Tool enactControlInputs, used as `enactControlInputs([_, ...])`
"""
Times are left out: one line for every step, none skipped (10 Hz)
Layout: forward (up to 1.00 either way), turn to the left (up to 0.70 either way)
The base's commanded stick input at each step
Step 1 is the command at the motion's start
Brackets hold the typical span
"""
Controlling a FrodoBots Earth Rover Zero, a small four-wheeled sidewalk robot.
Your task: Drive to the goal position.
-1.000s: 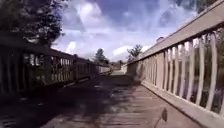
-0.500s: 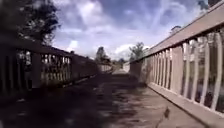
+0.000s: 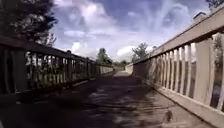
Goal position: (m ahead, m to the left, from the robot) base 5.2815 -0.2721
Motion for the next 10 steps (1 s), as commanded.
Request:
enactControlInputs([1.00, 0.00])
enactControlInputs([1.00, 0.00])
enactControlInputs([1.00, 0.00])
enactControlInputs([1.00, 0.00])
enactControlInputs([1.00, 0.00])
enactControlInputs([1.00, 0.00])
enactControlInputs([1.00, 0.00])
enactControlInputs([1.00, 0.00])
enactControlInputs([1.00, 0.00])
enactControlInputs([1.00, 0.00])
